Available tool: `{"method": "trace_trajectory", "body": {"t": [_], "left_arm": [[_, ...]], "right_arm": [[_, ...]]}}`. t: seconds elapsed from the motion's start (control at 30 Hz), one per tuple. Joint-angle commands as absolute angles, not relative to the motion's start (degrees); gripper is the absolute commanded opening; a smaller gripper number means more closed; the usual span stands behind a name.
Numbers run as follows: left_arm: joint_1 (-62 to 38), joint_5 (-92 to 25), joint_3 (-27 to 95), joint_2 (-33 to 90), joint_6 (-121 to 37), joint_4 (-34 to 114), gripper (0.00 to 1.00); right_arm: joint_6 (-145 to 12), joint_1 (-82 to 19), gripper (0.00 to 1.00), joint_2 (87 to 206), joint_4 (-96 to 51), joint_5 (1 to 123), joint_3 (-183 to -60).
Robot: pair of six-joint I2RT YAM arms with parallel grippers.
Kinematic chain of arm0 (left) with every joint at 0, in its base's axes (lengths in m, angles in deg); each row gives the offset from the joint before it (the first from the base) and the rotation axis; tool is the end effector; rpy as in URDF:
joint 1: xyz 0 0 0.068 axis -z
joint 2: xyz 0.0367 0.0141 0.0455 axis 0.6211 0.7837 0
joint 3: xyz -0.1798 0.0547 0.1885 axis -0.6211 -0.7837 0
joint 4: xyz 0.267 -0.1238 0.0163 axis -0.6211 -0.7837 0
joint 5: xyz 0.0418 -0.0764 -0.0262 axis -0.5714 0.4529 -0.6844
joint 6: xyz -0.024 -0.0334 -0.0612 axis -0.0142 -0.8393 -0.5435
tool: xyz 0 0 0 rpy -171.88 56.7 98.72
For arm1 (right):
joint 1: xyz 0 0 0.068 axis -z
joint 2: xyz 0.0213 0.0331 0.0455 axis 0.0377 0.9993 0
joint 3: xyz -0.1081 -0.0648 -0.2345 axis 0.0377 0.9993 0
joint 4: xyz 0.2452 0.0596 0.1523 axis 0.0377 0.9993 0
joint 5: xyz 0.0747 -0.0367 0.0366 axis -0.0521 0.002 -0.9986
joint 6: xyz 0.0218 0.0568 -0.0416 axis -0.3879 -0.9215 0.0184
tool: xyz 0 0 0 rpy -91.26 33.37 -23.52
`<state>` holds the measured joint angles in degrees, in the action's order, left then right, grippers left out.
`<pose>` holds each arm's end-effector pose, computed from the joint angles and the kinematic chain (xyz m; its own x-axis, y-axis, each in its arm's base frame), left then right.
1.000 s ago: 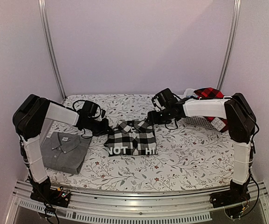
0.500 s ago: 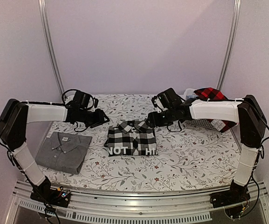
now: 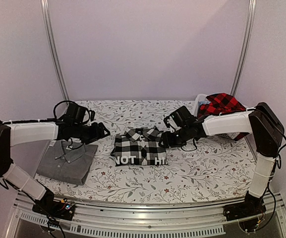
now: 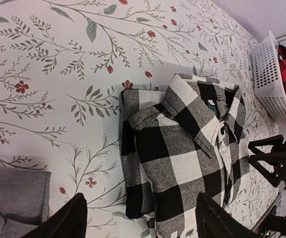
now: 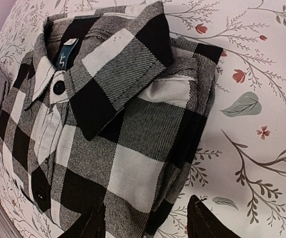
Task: Fold and stack the long sleeve shirts
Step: Move the square-folded shirt to the center of the board.
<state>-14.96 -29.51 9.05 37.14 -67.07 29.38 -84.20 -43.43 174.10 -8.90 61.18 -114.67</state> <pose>0.3146 -0.1508 0.1533 -0.8391 -0.2770 -0.4682 0.0258 0.8394 -0.5429 0.3218 0.2940 0.1175 -0.8489 -0.1929 -0.4922 -0.3969 0.8475 0.3524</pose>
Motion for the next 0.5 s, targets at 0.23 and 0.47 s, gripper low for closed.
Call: {"method": "trace_trajectory", "body": {"t": [0.23, 0.47], "left_arm": [[-15.13, -31.69, 5.56, 32.14, -67.22, 29.29, 0.85], [-15.13, -32.03, 6.37, 31.32, -66.46, 28.25, 0.85]], "right_arm": [[-85.97, -43.68, 0.49, 177.54, -10.98, 62.17, -115.95], [-86.64, -45.08, 0.42, 180.7, -9.02, 65.14, -118.32]]}}
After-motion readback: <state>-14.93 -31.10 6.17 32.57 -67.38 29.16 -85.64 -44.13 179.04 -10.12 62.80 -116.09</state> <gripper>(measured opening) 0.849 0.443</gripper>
